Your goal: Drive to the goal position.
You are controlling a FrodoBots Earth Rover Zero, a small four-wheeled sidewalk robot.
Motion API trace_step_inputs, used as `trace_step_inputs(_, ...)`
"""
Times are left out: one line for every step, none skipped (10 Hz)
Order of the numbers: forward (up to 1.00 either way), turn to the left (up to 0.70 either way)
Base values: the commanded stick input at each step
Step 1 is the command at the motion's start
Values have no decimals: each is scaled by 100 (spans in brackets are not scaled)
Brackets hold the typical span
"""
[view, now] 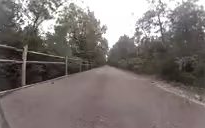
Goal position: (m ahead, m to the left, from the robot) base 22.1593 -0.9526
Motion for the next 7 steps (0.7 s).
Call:
trace_step_inputs(70,0)
trace_step_inputs(70,0)
trace_step_inputs(70,0)
trace_step_inputs(70,0)
trace_step_inputs(70,0)
trace_step_inputs(70,0)
trace_step_inputs(70,0)
